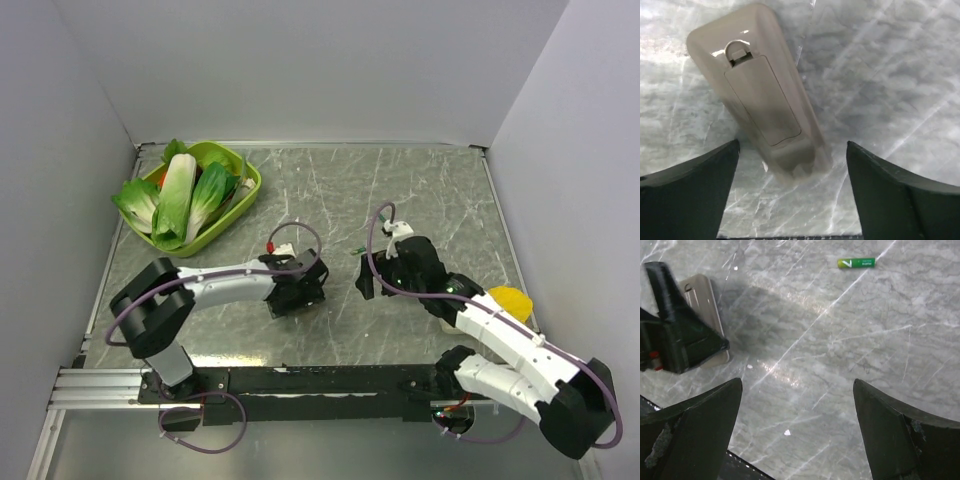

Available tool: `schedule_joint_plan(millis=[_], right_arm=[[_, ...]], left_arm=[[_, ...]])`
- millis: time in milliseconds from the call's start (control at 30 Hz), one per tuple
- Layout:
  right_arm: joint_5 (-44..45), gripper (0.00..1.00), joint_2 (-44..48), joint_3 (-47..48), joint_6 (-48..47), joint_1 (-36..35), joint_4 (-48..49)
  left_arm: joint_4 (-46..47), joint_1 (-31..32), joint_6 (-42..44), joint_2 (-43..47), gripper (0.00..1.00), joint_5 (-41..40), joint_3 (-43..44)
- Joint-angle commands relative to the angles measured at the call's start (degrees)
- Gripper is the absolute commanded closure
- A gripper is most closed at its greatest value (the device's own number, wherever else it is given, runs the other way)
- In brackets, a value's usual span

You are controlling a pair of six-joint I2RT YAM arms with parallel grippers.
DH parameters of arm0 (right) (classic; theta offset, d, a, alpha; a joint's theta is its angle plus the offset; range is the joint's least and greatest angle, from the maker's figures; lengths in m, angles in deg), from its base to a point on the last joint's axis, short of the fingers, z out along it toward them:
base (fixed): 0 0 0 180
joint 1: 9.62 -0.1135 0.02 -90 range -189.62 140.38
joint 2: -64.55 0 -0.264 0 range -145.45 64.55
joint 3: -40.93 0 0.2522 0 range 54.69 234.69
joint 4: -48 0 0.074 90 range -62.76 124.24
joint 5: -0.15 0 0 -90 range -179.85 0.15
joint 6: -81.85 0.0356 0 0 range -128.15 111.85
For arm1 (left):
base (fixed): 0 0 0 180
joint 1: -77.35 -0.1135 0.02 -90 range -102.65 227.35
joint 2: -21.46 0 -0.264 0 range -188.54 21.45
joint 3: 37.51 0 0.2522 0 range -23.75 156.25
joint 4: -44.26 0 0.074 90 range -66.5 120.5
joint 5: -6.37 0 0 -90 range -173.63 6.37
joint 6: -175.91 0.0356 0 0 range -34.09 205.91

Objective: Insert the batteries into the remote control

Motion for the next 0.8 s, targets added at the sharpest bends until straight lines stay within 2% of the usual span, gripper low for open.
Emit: schedule_joint_plan(millis=[0, 100, 133, 167, 200, 233, 267, 300, 367, 400, 433, 500, 600, 667, 700, 767], right_arm=[[-1.3, 0.01, 4.5, -2.2, -0.1, 0.4, 3.7], [-1.5, 0.01, 6.0, -3.3, -0.3, 0.4, 3.6], [-1.6, 0.01, 6.2, -3.4, -0.4, 0.4, 3.6], [-1.8, 0.01, 6.7, -3.6, -0.3, 0.4, 3.6], [-2.0, 0.01, 6.9, -3.7, -0.4, 0.4, 3.6], [-2.1, 0.01, 7.2, -3.8, -0.3, 0.4, 3.7], [-1.8, 0.01, 7.2, -3.8, -0.3, 0.4, 3.6], [-1.6, 0.01, 7.3, -3.9, -0.3, 0.4, 3.6], [-0.8, 0.01, 7.1, -4.0, -0.3, 0.5, 3.7], [-0.4, 0.01, 7.1, -4.0, -0.1, 0.5, 3.9], [-0.4, 0.01, 7.0, -3.9, 0.0, 0.8, 4.2], [-0.5, 0.01, 6.7, -3.6, 0.7, 0.9, 4.8], [-1.3, 0.02, 5.3, -3.0, 2.0, 1.1, 5.7], [-2.1, 0.02, 3.9, -2.9, 2.9, 1.7, 6.4], [-2.5, 0.02, 3.4, -2.8, 3.1, 1.9, 6.8], [-4.3, 0.02, 2.1, -2.6, 3.5, 2.7, 7.8]], left_arm=[[-7.5, 2.3, -5.2, -6.9, 0.11, -4.4, 4.8], [-8.7, 3.2, -3.0, -9.5, 0.21, -4.7, 7.2], [-8.3, 3.5, -2.0, -9.6, 0.31, -4.6, 7.2], [-7.4, 3.7, -0.6, -9.3, 0.36, -4.5, 6.4], [-6.3, 3.9, 3.9, -8.8, 0.40, -4.3, 5.8], [-5.0, 3.9, 6.8, -7.5, 0.50, -4.0, 5.1], [-2.5, 4.0, 10.0, -6.9, 0.53, -3.9, 4.4], [-1.5, 4.1, 17.2, -6.0, 0.54, -3.8, 4.3], [1.5, 4.2, 25.0, -5.6, 0.56, -3.5, 4.7], [2.8, 4.3, 33.4, -5.6, 0.58, -2.3, 4.8], [3.7, 4.3, 37.6, -5.7, 0.59, -1.2, 4.9], [5.7, 4.3, 47.6, -5.9, 0.59, 1.1, 4.7], [7.8, 4.2, 53.6, -5.0, 0.55, 3.9, 3.7], [9.1, 3.9, 53.5, -4.3, 0.43, 4.5, 2.6], [9.7, 3.9, 51.7, -3.5, 0.29, 3.7, 2.4], [10.2, 4.0, 47.6, -2.3, 0.18, 2.8, 0.7]])
